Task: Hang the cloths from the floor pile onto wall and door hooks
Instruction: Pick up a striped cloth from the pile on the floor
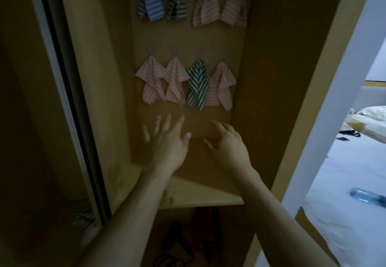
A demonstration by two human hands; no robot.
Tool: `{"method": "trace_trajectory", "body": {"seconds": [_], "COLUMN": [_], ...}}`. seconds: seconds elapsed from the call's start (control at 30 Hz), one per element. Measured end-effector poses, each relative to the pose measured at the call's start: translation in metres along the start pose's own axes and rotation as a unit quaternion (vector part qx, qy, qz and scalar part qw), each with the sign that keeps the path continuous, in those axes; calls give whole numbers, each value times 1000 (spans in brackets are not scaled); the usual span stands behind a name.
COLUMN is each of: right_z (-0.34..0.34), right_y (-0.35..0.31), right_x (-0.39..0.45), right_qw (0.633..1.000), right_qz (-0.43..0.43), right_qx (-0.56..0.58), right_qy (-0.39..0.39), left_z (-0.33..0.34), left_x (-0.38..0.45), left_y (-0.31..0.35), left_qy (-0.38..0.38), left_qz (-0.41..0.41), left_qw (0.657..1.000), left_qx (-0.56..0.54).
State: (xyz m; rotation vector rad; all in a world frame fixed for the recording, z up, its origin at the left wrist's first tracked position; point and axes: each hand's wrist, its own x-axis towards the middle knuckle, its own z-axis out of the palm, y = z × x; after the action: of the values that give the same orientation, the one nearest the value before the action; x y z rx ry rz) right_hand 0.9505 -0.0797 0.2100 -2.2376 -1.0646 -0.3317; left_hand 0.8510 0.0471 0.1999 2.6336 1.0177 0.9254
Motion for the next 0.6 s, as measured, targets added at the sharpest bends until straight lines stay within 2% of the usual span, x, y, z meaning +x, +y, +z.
{"method": "trace_trajectory", "body": {"seconds": [0.3, 0.6], "right_z": [-32, -60], "right_y": [58, 96], "right_x": [-131, -271], "right_qw": [998, 992], "right_qz": [36, 102], "right_qx": [25, 46], "right_qy": [-43, -65], "left_z": [10, 7], "left_x": [-153, -284], "left_y": [57, 100], "left_qy": [-86, -167], "left_qz": [-46, -35], "left_qw": [995, 985], "left_qx": [-20, -39]}}
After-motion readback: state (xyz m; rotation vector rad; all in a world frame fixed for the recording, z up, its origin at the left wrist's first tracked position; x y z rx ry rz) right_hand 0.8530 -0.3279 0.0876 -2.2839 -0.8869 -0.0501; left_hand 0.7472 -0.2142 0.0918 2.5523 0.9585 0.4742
